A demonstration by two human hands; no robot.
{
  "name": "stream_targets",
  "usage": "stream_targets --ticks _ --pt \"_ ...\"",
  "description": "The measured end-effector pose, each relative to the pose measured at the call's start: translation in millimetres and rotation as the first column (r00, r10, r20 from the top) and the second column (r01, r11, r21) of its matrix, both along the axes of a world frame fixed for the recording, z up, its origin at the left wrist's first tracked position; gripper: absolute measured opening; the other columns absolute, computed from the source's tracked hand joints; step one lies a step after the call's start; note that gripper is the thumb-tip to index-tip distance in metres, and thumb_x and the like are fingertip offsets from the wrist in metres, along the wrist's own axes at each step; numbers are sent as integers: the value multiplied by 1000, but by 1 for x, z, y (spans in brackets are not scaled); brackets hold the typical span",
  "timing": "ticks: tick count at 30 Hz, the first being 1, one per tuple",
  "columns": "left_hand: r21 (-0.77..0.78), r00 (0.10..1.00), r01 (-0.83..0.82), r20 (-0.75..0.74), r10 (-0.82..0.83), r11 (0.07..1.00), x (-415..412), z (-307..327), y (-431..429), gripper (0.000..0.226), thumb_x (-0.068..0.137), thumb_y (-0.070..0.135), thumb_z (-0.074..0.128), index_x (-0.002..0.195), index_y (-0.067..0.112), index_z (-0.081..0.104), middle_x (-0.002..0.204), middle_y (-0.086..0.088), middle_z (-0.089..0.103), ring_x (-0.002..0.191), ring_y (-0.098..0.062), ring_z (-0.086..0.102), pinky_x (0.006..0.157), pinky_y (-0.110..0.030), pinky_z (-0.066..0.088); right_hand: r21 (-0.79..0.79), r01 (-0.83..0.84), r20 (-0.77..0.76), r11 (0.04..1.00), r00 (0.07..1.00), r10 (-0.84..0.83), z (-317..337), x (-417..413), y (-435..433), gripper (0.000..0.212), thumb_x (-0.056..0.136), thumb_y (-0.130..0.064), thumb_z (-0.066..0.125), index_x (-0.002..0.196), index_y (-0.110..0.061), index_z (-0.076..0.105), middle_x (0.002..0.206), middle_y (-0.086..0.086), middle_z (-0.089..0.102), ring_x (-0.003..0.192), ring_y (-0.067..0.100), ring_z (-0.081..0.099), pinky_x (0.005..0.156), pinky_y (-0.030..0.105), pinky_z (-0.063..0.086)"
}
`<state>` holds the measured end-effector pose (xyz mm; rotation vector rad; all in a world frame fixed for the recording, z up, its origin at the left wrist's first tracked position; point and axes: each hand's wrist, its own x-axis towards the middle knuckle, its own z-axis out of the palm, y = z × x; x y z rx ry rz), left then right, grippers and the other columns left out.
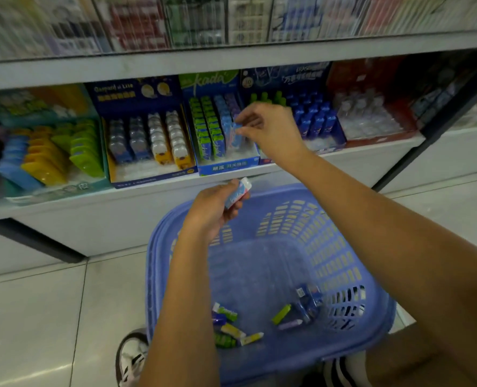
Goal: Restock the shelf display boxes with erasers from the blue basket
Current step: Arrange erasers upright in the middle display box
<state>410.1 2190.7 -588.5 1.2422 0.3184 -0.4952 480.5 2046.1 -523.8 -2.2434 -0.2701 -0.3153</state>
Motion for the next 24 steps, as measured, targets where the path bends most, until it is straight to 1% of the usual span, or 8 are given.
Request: stream_targets --ticks 5,9,11,14,17,19,21,24 --pt "-31 997 -75 22 76 997 3 0 13 17 92 21 60 89 7 68 80 -6 71 51 -1 57 49 -13 48 -93 -33 -37 995 999 29 -2 16 1 18 81 -11 72 99 -5 70 91 1 68 79 7 60 68 -3 43" --pt "-97 993 -73 82 81 993 7 3 13 21 88 1 60 108 -5 64 86 -8 69 67 -6 68 63 -15 55 -125 -28 -45 992 999 23 -4 21 -5 21 79 -10 74 98 -3 72 96 10 72 79 7 62 70 -3 44" --pt "-85 992 -28 119 38 996 8 6 12 23 86 -6 59 108 -1 63 89 -7 69 72 -7 70 69 -15 56 -141 -40 -34 989 999 36 -8 18 -3 20 79 -9 74 97 -1 73 98 12 72 82 9 63 75 3 47" --pt "-55 989 6 146 2 998 8 8 9 24 86 -9 59 106 4 63 96 -10 70 77 -8 71 72 -16 56 -221 -62 78 973 994 81 -18 10 -1 17 79 -8 73 93 2 74 100 16 70 89 20 65 84 18 49" --pt "-25 987 -45 155 49 999 8 8 6 25 87 -2 61 112 -6 60 100 -15 69 75 -11 71 68 -16 56 -285 -63 117 956 988 100 -21 3 -1 19 84 -8 68 99 2 72 105 17 66 91 24 64 83 18 46" --pt "51 981 -87 179 77 995 8 7 5 28 86 7 66 111 -5 60 96 -16 70 69 -12 68 63 -17 55 -277 -56 81 959 993 81 -16 -1 -1 22 87 -9 65 107 -3 71 109 11 60 83 18 60 78 13 44" --pt "148 970 -120 227 84 982 9 7 7 26 82 14 72 102 -3 65 85 -14 69 61 -11 62 61 -20 54 -229 -113 -40 967 994 106 -6 -8 -3 26 86 -13 66 113 -11 68 102 -2 58 68 5 50 67 5 39" --pt "253 954 -159 290 82 954 9 12 11 22 76 16 78 86 2 64 61 0 67 54 -9 63 60 -22 56 -234 -387 -305 892 900 310 9 -24 -6 36 84 -17 69 120 -21 63 100 -8 66 73 7 53 63 4 39"
